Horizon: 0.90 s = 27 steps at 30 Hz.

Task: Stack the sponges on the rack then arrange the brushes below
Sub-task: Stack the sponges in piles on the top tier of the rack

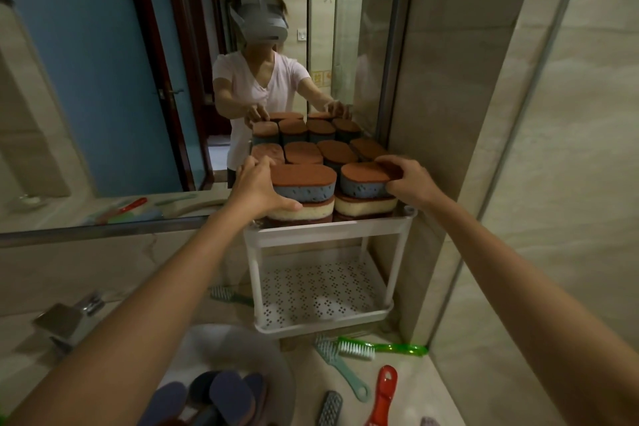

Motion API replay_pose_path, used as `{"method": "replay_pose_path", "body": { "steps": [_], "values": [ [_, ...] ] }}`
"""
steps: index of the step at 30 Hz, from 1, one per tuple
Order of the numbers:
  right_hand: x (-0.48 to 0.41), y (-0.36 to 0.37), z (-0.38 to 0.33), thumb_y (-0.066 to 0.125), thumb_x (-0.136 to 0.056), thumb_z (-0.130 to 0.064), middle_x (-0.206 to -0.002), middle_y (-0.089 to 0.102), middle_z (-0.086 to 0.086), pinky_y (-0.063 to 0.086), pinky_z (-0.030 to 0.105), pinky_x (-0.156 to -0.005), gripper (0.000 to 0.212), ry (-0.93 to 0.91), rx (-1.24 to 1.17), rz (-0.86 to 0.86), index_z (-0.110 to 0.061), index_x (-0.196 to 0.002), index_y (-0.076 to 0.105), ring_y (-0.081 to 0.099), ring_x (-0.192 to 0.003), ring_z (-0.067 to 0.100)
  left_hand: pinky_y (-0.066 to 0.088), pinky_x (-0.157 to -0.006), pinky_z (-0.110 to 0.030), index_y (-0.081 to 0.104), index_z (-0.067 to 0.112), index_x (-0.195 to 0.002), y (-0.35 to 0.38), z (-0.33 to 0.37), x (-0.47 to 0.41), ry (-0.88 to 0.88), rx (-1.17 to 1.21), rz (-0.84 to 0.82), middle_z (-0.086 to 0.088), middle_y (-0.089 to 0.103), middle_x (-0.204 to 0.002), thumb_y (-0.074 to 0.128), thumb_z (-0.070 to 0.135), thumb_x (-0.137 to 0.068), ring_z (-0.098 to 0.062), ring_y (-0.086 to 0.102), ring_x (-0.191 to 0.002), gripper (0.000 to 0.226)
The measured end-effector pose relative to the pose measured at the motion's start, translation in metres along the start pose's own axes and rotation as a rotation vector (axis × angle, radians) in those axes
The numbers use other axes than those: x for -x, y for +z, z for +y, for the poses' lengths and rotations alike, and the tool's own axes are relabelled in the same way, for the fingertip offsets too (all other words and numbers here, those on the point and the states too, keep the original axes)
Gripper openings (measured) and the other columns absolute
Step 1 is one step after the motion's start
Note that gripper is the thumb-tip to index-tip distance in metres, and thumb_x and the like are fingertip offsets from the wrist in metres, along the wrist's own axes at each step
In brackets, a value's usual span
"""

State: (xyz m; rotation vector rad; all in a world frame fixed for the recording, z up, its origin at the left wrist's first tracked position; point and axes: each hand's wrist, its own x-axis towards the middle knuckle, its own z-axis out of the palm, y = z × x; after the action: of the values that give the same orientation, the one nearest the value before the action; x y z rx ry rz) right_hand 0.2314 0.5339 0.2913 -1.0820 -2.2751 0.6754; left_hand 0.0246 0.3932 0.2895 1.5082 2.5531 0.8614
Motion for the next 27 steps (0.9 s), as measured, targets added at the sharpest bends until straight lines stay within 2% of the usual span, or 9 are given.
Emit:
{"method": "replay_pose_path", "body": {
  "steps": [5,11,17,21,23,25,27],
  "values": [
    [0.003,0.005,-0.002,0.055,-0.078,0.004,-0.136,0.047,0.010,0.038,0.026,-0.092,0.058,-0.057,-0.005,0.050,-0.016,-0.132,0.050,0.042,-0.127,0.025,0.044,-0.098,-0.038,0.038,0.012,-0.130,-0.001,-0.005,-0.004,-0.017,0.153,-0.037,-0.009,0.048,-0.134,0.086,0.033,-0.060,-0.026,0.047,-0.122,0.087],
    [0.003,0.008,-0.004,0.054,-0.081,0.001,-0.138,0.046,0.009,0.041,0.032,-0.096,0.057,-0.059,0.027,0.019,-0.019,-0.133,0.048,0.041,-0.128,0.025,0.041,-0.088,-0.030,0.039,0.012,-0.130,0.002,-0.007,-0.002,-0.036,0.262,-0.037,-0.008,0.050,-0.131,0.086,0.028,-0.062,-0.024,0.050,-0.118,0.083],
    [0.001,0.011,-0.007,0.052,-0.082,0.000,-0.141,0.044,0.010,0.042,0.039,-0.103,0.058,-0.040,0.085,-0.006,-0.019,-0.136,0.045,0.040,-0.130,0.027,0.040,-0.086,-0.027,0.040,0.012,-0.131,0.003,-0.007,-0.001,-0.059,0.293,-0.035,-0.008,0.049,-0.133,0.085,0.028,-0.063,-0.024,0.049,-0.121,0.084],
    [0.000,0.012,-0.005,0.052,-0.082,-0.004,-0.141,0.043,0.010,0.042,0.036,-0.098,0.058,-0.032,0.136,-0.021,-0.022,-0.137,0.042,0.042,-0.128,0.029,0.042,-0.091,-0.031,0.037,0.012,-0.133,0.003,-0.005,0.000,-0.029,0.239,-0.040,-0.009,0.048,-0.134,0.084,0.030,-0.064,-0.025,0.048,-0.122,0.086],
    [0.000,0.015,-0.003,0.051,-0.084,-0.008,-0.143,0.040,0.011,0.040,0.037,-0.100,0.058,-0.030,0.195,-0.026,-0.024,-0.138,0.039,0.040,-0.129,0.031,0.042,-0.094,-0.032,0.034,0.014,-0.136,0.003,-0.006,0.001,-0.003,0.204,-0.053,-0.009,0.046,-0.137,0.083,0.031,-0.066,-0.026,0.047,-0.124,0.087],
    [0.003,0.018,-0.005,0.052,-0.085,-0.014,-0.150,0.030,0.011,0.033,0.043,-0.109,0.060,-0.035,0.295,0.002,-0.025,-0.141,0.035,0.030,-0.136,0.034,0.040,-0.100,-0.037,0.030,0.019,-0.141,0.004,-0.006,0.004,0.046,0.097,-0.048,-0.009,0.041,-0.140,0.080,0.037,-0.068,-0.027,0.041,-0.128,0.090],
    [0.010,0.022,-0.008,0.054,-0.085,-0.021,-0.154,0.020,0.008,0.024,0.049,-0.115,0.064,-0.067,0.393,0.041,-0.025,-0.144,0.029,0.016,-0.142,0.034,0.037,-0.106,-0.042,0.027,0.025,-0.144,0.006,-0.002,0.010,0.100,-0.108,0.025,-0.010,0.032,-0.143,0.074,0.047,-0.071,-0.029,0.031,-0.133,0.090]
  ]
}}
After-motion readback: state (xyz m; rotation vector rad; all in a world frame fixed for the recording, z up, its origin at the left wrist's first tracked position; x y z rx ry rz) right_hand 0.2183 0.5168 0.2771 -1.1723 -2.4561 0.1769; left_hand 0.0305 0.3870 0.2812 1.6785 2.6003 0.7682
